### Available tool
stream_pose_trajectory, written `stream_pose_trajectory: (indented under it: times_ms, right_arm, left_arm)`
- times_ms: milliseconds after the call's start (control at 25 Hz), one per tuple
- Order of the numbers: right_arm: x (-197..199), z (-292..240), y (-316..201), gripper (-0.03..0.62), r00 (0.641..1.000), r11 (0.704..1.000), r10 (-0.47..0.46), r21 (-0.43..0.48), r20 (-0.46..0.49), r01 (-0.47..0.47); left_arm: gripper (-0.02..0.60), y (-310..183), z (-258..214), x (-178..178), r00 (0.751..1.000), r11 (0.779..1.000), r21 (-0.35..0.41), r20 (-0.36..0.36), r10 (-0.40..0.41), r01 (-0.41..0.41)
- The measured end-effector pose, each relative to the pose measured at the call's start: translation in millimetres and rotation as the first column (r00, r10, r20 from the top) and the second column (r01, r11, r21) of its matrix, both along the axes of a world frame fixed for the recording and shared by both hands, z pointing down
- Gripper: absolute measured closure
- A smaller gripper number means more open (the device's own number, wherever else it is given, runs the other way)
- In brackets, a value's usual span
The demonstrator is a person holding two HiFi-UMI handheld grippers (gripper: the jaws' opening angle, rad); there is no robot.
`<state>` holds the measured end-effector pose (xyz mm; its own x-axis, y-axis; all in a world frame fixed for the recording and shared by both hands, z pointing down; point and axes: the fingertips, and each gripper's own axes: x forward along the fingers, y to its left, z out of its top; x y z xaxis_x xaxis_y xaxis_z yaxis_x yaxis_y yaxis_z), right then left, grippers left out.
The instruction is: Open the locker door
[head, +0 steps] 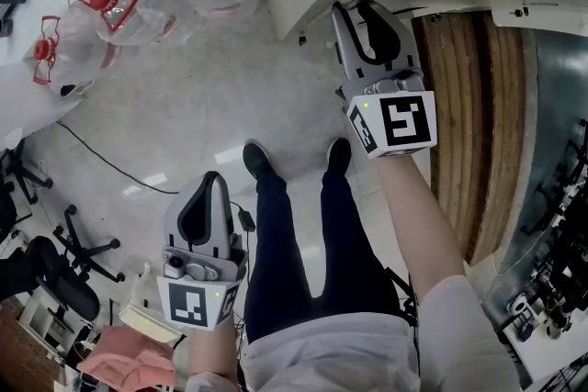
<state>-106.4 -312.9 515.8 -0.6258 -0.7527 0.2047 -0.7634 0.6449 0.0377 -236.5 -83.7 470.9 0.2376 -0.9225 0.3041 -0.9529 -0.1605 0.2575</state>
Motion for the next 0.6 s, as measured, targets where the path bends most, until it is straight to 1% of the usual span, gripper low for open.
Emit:
stream_pose_trajectory:
  times_ms: [200, 400, 600]
  right_arm:
    - [2, 0, 7, 0.487, 1.000, 1.000, -0.009, 0.000, -0.003, 0.009]
    - [9, 0, 18, 0.487, 0.999, 0.999, -0.036, -0.005, -0.005, 0.036]
    - [19, 1, 34, 0.485, 0.999, 0.999, -0.040, -0.015, -0.003, 0.040]
  left_arm:
    - [0.578, 1, -1, 0, 1.000, 1.000, 0.002, 0.005, 0.004, -0.004]
    - [0.578, 1, -1, 3, 1.000, 1.000, 0.019, 0.006, 0.006, -0.006]
    - [0.580, 5, -4, 8, 1.000, 0.999, 0.038, 0.013, 0.009, -0.009]
